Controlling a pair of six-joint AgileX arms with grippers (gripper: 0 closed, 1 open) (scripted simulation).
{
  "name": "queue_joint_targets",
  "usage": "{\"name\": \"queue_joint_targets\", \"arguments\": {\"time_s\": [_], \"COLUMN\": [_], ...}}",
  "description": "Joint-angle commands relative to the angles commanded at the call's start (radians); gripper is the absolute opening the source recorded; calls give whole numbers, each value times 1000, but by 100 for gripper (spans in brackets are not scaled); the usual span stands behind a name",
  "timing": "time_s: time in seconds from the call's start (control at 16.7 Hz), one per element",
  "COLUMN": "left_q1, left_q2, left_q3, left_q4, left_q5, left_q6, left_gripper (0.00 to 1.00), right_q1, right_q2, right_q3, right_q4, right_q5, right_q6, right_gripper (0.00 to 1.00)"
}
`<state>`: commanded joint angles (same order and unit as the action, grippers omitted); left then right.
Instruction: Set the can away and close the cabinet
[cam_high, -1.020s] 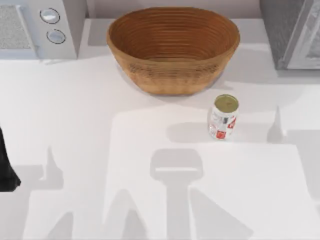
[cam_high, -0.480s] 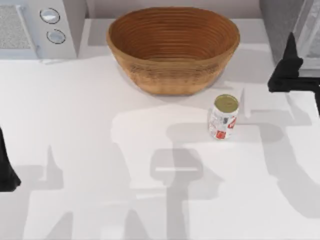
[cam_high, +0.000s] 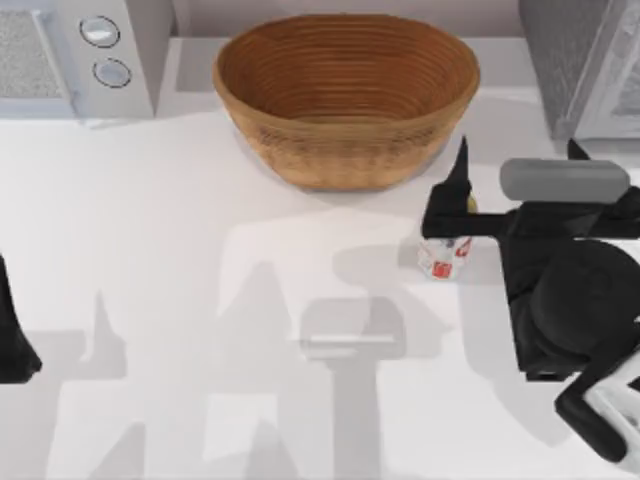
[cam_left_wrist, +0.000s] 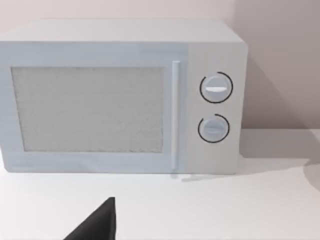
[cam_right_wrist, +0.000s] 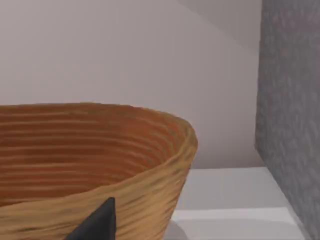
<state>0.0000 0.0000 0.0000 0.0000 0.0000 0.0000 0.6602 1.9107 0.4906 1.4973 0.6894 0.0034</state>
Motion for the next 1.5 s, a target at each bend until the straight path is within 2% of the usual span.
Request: {"name": "queue_joint_targets", "arguments": {"time_s": [0.36, 0.72, 1.2, 1.26, 1.5], "left_q1": [0, 0, 0, 0, 0], "left_q2": [0, 0, 0, 0, 0], "left_q3": [0, 0, 0, 0, 0], "left_q4": [0, 0, 0, 0, 0], "left_q5": [0, 0, 0, 0, 0], "left_q6": [0, 0, 0, 0, 0], "left_gripper": [100, 100, 100, 100, 100], "right_q1": [108, 172, 184, 192, 155], "right_q2": [331, 527, 565, 624, 606], "right_q3": [61, 96, 103, 199, 217], "right_q4": [225, 357, 382, 288, 294], "right_q5": [114, 181, 194, 131, 152], "right_q6": [4, 6, 6, 46, 20], "right_gripper": [100, 100, 100, 100, 100]}}
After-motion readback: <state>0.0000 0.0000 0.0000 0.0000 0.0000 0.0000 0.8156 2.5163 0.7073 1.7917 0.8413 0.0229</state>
